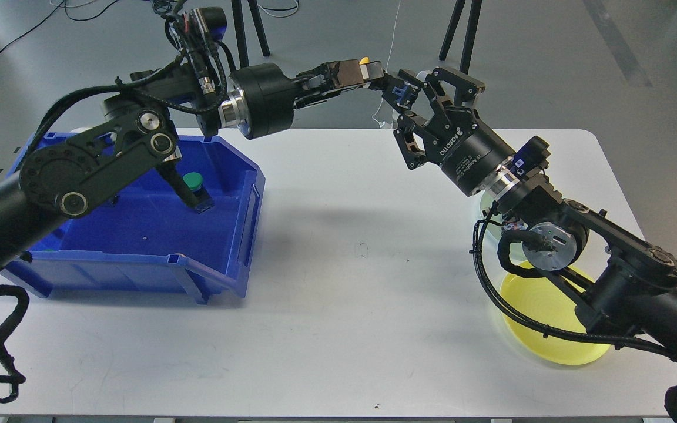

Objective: Pass button and place on color plate
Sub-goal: 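Pass the yellow-topped button from the left gripper to the right gripper, then lower the button onto the yellow plate and open the right gripper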

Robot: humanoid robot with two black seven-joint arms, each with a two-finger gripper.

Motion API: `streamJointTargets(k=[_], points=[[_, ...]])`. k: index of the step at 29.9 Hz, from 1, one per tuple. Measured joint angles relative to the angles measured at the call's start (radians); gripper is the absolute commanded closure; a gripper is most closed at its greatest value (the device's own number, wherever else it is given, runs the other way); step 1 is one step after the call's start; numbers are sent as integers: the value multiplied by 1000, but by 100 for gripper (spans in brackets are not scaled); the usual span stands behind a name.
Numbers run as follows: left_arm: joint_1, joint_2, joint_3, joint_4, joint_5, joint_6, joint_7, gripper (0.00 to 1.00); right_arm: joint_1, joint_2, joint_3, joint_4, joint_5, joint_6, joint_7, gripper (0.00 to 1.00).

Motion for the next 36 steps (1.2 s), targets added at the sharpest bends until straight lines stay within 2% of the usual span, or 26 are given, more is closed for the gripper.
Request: streamJointTargets(k=[5,9,13,16,22,29,36], points=[[0,0,1,0,0,-5,9,29,2,0,2,0,0,1,1,85],[2,-2,-3,0,-1,-6,10,16,1,-1,3,1,0,3,3,85],[3,-3,-16,-1,-10,2,-5,9,-2,-12,3,1,0,3,3,85],[5,-1,-47,-1,-17,9,-16,8,-12,-55,8,1,-1,3,2,85],[44,3,-146,36,-127,10,-58,5,-68,-280,13,41,2,11,14,85],[55,1,-188,196,-515,7,-62,2,-224,-539,-1,144,-88,14,18,85],[55,-17,-203,293,-832,11,-65,1,-402,-696,1,201,-277,6,55,84]])
